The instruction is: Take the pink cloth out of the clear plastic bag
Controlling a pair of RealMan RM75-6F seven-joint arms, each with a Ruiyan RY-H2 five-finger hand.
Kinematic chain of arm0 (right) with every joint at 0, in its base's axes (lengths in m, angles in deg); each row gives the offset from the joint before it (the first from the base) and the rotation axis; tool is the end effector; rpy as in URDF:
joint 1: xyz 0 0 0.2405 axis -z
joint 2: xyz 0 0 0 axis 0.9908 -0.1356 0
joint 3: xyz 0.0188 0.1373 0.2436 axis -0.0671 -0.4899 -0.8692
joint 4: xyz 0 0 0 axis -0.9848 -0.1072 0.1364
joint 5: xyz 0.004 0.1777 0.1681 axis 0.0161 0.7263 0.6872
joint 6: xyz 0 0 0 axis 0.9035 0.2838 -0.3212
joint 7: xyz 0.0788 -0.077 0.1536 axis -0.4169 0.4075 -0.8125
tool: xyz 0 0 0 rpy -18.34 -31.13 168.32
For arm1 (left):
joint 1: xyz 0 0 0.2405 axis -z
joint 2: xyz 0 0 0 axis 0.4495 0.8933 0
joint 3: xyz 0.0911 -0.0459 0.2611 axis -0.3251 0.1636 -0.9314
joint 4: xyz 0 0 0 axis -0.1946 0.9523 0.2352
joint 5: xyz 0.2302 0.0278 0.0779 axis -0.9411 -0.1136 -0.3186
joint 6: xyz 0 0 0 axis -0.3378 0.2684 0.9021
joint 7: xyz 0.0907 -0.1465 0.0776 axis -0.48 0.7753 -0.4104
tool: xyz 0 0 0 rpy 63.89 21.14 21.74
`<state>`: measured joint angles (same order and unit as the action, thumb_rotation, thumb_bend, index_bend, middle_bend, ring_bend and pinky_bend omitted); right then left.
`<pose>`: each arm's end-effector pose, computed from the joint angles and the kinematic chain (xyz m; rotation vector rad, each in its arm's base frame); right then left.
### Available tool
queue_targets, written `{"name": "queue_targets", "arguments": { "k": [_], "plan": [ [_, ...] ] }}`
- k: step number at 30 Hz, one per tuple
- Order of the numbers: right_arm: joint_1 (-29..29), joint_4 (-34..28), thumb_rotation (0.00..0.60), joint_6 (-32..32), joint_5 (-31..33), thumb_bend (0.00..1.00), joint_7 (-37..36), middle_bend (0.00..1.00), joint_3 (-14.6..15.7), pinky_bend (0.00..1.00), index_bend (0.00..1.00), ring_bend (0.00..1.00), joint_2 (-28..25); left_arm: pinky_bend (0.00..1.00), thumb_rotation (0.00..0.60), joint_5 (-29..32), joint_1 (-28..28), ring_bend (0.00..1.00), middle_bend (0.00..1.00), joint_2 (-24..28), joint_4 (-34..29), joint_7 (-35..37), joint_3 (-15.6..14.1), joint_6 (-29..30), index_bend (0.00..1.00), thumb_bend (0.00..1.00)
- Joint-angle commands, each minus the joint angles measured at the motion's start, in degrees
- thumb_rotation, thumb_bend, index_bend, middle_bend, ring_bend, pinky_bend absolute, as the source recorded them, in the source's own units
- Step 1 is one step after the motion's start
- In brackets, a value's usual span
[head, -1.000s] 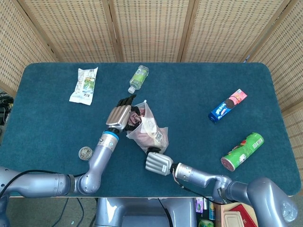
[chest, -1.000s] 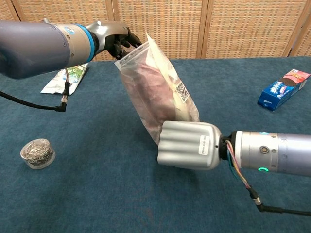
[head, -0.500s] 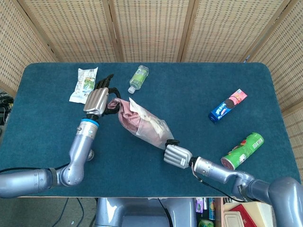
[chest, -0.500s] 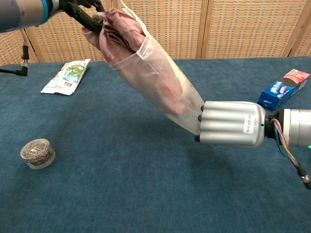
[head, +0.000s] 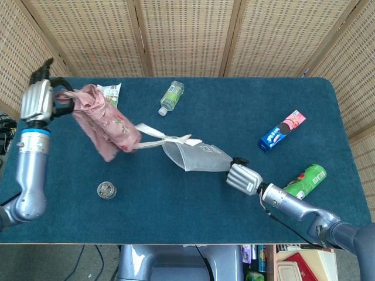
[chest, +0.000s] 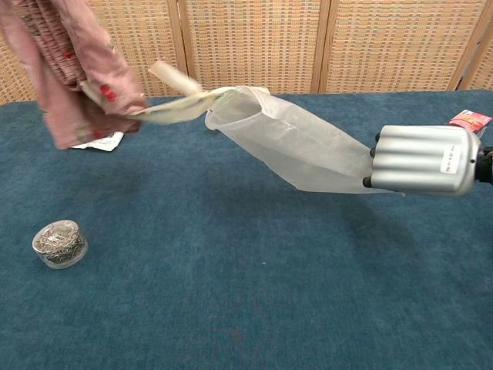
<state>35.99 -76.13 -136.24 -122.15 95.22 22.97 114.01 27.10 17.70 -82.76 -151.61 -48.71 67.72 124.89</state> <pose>-0.2190 -0.4032 -0.0447 2.2293 0.5440 0.4791 -0.1666 0.4920 0.1931 -1.1266 -1.0637 -1.0924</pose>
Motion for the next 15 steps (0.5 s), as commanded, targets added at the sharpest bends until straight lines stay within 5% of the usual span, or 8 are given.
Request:
{"name": "queue_targets", "arguments": {
  "k": [1,9,10,11,13,15],
  "plan": [
    [0.7,1.1,0.6,-0.1,0.7,0.54,-0.1,0.82,-0.3,0.66,0.73,0.66,-0.7,0.0,0.6,-0.6,-4.1,0.0,0.0,4.1,1.8,4.9,0.1,-2.9,0.77,0.57],
    [2.2,2.2,0.6,-0.7,2.4,0.54,-0.3,0.81,-0.9,0.66,0.72,0.66,-2.3,0.0,0.6,-3.4,-8.9,0.0,0.0,6.3,7.1,12.1,-2.0,-7.9,0.77,0.57],
    [2.4,2.2,0.6,-0.9,2.4,0.53,-0.4,0.79,-0.9,0.65,0.7,0.65,-2.4,0.0,0.6,-3.5,-9.2,0.0,0.0,6.3,7.3,12.7,-2.3,-8.8,0.68,0.56],
    [2.9,1.9,0.6,-1.6,2.6,0.47,-0.6,0.72,-1.0,0.59,0.58,0.62,-2.6,0.0,0.6,-4.1,-9.7,0.0,0.0,6.3,7.6,13.8,-3.3,-11.1,0.47,0.48],
    [5.2,0.3,0.6,-1.5,6.5,0.21,0.6,0.46,-2.8,0.35,0.24,0.41,-2.8,0.0,0.6,-6.0,-10.3,0.0,0.0,7.2,7.0,14.3,-5.5,-16.0,0.1,0.27],
    [7.2,-4.0,0.6,-1.1,10.6,0.0,3.6,0.09,-4.6,0.06,0.01,0.07,-3.4,0.0,0.6,-8.9,-11.1,0.0,0.0,8.1,6.5,16.3,-5.8,-17.7,0.0,0.13]
  ]
}}
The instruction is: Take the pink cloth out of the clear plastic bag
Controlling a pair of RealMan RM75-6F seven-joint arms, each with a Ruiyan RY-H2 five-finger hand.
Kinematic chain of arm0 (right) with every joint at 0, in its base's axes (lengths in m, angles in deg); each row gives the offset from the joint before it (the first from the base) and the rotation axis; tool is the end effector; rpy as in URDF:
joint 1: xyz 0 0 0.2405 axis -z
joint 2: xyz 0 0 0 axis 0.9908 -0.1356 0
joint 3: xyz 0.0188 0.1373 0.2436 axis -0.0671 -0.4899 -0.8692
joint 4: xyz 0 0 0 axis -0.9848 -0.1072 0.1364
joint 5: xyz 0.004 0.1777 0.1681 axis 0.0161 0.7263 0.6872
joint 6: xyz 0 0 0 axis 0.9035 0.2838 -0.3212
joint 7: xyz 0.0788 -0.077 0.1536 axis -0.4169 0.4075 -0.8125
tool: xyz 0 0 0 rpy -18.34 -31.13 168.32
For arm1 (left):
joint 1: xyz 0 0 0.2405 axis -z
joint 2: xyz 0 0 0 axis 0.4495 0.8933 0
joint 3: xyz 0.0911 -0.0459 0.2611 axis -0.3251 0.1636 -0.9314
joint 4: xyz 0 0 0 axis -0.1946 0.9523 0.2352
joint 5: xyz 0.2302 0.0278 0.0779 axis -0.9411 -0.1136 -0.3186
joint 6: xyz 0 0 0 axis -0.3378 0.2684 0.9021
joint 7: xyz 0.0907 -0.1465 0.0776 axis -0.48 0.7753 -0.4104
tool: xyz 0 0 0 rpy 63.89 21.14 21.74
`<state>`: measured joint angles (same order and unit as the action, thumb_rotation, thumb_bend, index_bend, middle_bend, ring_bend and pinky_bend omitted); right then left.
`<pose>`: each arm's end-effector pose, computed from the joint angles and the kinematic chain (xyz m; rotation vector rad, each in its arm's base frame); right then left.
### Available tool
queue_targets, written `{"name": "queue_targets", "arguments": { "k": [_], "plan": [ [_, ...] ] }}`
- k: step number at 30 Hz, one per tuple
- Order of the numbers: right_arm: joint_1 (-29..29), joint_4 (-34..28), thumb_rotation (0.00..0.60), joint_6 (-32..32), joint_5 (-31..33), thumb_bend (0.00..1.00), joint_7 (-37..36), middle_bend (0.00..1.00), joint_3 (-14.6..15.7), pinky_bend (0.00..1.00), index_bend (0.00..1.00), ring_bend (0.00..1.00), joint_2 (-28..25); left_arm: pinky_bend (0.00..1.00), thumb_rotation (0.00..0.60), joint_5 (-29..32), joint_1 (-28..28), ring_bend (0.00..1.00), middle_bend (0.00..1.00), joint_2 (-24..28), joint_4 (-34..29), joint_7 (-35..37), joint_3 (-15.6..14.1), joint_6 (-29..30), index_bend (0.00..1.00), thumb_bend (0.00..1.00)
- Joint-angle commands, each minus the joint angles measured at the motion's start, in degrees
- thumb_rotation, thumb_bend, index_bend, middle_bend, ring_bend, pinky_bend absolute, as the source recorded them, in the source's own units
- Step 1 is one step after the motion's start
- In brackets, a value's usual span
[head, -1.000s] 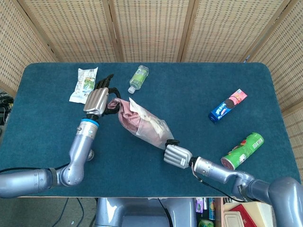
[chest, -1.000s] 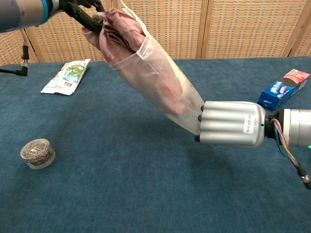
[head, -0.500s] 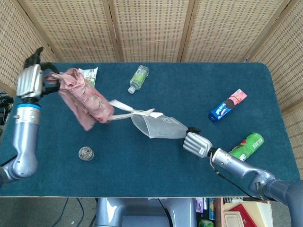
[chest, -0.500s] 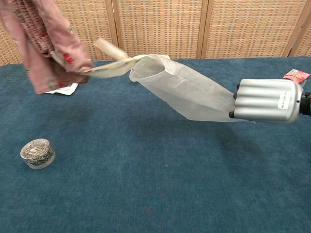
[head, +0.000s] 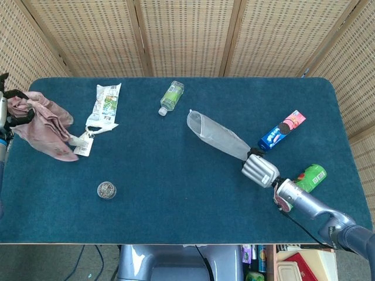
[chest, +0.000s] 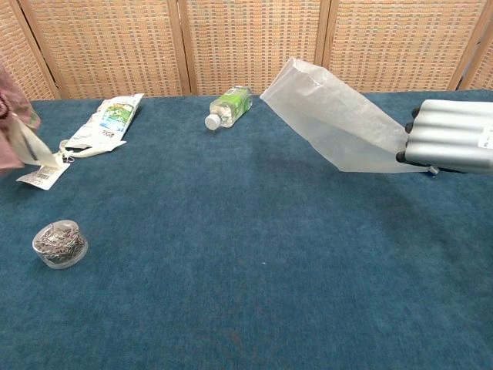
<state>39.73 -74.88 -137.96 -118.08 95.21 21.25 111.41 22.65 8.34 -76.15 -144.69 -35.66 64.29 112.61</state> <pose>-0.2508 -0.4159 -0.0064 2.1281 0.4386 0.4116 -0.2771 0.4699 0.2299 -1.0656 -1.1805 -0.9666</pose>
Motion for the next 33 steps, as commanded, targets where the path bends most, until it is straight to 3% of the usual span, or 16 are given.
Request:
{"name": "queue_targets", "arguments": {
  "k": [1,8,14,19,24,33],
  "plan": [
    [4.3,-8.2,0.6,0.4,8.2,0.0,4.3,0.03,-3.7,0.02,0.0,0.02,-1.6,0.0,0.6,-7.1,-2.6,0.0,0.0,1.5,-0.8,4.9,-2.4,-4.7,0.0,0.1],
    [7.6,-16.4,0.6,-2.9,10.6,0.0,1.8,0.0,-4.7,0.0,0.0,0.0,-5.9,0.0,0.6,-18.8,-7.4,0.0,0.0,1.9,-3.7,11.4,-3.4,1.6,0.0,0.06],
    [14.0,-22.4,0.6,-13.7,9.9,0.0,-7.9,0.0,-4.4,0.0,0.0,0.0,-10.4,0.0,0.6,-29.2,-14.2,0.0,0.0,3.1,-8.3,11.5,-7.4,12.7,0.0,0.06],
    [18.3,-26.8,0.6,-18.7,10.7,0.0,-12.8,0.0,-4.0,0.0,0.0,0.0,-11.9,0.0,0.6,-33.9,-18.2,0.0,0.0,1.4,-9.4,10.4,-9.8,20.6,0.0,0.06],
    [24.0,-32.4,0.6,-24.8,10.6,0.0,-17.2,0.0,-2.9,0.0,0.0,0.0,-12.1,0.0,0.6,-39.3,-23.9,0.0,0.0,-4.0,-9.4,7.0,-14.7,30.2,0.0,0.06],
    [29.3,-36.6,0.6,-31.1,10.3,0.0,-20.2,0.0,-3.3,0.0,0.0,0.0,-11.3,0.0,0.6,-43.4,-31.3,0.0,0.0,-8.0,-11.9,1.1,-20.8,39.0,0.0,0.06]
  ]
}}
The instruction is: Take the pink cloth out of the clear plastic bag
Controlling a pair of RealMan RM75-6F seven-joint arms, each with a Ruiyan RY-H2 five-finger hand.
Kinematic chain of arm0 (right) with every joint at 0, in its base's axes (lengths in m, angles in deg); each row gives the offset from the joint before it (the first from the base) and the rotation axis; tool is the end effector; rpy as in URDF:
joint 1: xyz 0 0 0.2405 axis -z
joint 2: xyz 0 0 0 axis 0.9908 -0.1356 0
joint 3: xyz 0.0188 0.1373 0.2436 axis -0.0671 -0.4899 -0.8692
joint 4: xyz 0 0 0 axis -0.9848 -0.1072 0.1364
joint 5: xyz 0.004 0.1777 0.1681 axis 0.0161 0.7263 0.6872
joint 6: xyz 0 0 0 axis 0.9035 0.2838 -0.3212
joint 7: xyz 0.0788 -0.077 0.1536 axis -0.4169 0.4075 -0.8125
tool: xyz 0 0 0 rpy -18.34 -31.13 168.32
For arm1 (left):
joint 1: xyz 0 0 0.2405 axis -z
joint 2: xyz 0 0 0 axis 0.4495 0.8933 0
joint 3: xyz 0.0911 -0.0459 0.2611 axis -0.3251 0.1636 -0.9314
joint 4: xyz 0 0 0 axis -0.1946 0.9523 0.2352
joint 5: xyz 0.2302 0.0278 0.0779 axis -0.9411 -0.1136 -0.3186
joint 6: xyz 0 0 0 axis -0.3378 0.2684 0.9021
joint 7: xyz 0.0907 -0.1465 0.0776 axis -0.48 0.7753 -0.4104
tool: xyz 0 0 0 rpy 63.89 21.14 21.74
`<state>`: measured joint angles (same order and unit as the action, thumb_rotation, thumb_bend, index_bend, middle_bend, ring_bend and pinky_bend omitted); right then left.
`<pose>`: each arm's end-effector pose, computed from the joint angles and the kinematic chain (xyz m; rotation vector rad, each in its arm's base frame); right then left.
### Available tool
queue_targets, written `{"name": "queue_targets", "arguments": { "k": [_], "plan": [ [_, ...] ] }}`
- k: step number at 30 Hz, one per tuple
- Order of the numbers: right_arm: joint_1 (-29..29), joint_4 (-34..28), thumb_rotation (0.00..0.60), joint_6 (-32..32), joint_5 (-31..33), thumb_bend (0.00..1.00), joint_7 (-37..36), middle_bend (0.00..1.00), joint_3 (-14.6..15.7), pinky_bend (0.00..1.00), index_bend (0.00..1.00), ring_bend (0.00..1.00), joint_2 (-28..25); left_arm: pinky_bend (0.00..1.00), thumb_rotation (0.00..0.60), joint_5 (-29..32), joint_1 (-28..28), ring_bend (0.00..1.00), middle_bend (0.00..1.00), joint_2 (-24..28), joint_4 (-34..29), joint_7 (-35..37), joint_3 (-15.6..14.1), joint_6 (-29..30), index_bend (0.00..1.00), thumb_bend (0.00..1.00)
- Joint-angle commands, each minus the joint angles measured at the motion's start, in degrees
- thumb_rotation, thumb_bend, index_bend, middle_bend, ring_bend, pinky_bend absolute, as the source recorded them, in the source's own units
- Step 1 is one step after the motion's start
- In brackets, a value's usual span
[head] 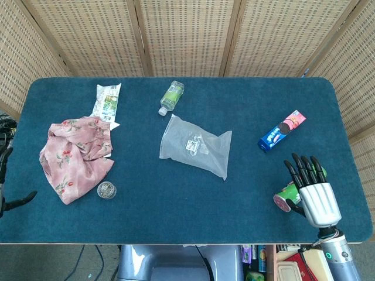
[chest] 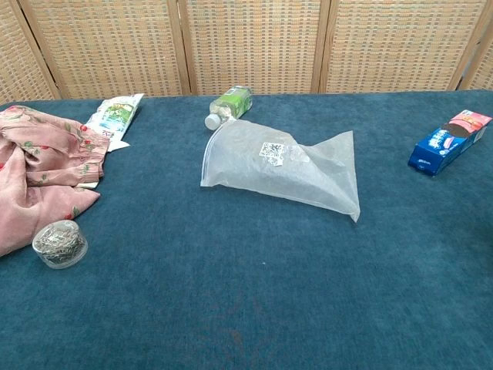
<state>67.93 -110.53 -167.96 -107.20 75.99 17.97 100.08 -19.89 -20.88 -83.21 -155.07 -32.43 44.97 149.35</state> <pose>-0.2718 -0.2555 0.1034 1.5359 -0.5935 1.0207 -0.3295 0.2393 0.1621 -1.1952 -0.9548 -0.9753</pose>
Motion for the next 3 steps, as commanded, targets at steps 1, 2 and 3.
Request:
{"name": "queue_targets", "arguments": {
  "k": [1,2,3],
  "plan": [
    [1.3,-1.2,0.6,-1.3,-0.8,0.0,-1.2,0.0,0.0,0.0,0.0,0.0,0.1,0.0,0.6,-1.1,-2.5,0.0,0.0,-0.9,-2.0,-2.4,-1.8,2.6,0.0,0.06],
    [1.6,-1.4,0.6,-1.7,-1.3,0.0,-1.2,0.0,0.0,0.0,0.0,0.0,0.1,0.0,0.6,-1.3,-2.9,0.0,0.0,-0.8,-2.7,-2.7,-2.1,3.0,0.0,0.06],
    [1.8,-1.5,0.6,-1.9,-1.7,0.0,-1.1,0.0,0.0,0.0,0.0,0.0,0.2,0.0,0.6,-1.5,-3.2,0.0,0.0,-0.7,-3.0,-2.8,-2.2,3.2,0.0,0.06]
  ]
}}
